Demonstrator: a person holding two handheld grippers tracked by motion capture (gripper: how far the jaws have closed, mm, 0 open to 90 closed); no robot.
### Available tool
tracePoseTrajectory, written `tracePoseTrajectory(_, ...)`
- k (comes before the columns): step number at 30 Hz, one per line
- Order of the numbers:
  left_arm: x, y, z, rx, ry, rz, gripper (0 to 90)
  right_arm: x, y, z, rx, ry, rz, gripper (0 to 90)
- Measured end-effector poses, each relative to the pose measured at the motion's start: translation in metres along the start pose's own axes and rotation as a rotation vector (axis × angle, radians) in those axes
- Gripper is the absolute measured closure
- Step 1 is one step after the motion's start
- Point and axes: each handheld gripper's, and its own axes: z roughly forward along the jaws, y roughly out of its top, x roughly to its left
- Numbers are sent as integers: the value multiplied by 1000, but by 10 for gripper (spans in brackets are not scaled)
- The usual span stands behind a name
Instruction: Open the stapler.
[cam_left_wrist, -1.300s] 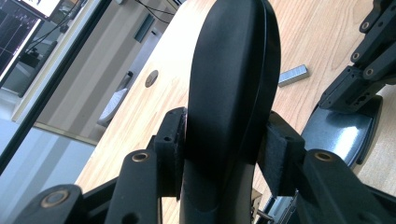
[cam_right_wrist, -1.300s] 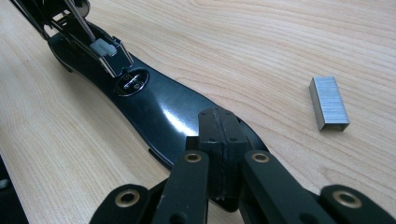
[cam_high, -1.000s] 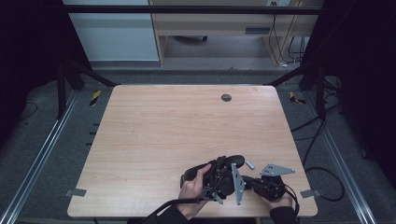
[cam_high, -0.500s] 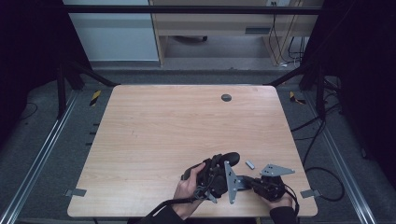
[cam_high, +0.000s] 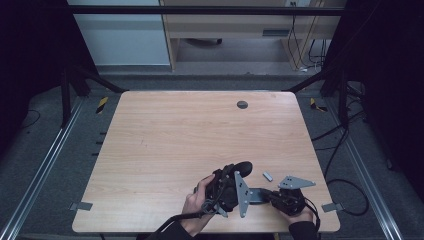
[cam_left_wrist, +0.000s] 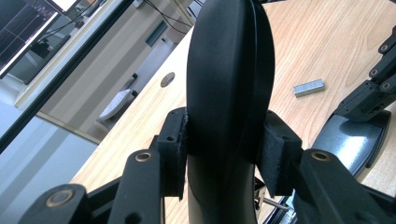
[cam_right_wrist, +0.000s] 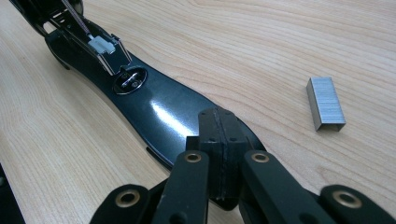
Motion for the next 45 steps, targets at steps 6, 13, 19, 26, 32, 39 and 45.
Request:
tracePoseTrajectory(6,4,-1,-3,-2,3,-13,574,0,0,0,1,-1,-3,900)
tracePoseTrajectory(13,9,-4,-7,-8,5,-40,575,0,0,0,2,-2,-2,900)
tracePoseTrajectory(19,14,-6,-11,-15,4,-64,575,1,0,0,4,-3,-1,900)
tracePoseTrajectory(26,19,-10,-15,-22,4,-90,576,1,0,0,3,-1,-4,900)
tracePoseTrajectory(32,23,-12,-17,-29,1,-111,575,0,0,0,2,2,-5,900)
tracePoseTrajectory(39,25,-14,-19,-34,3,-121,575,0,0,0,0,5,-9,900)
tracePoseTrajectory(45,28,-16,-21,-38,3,-133,574,0,0,0,-1,7,-10,900)
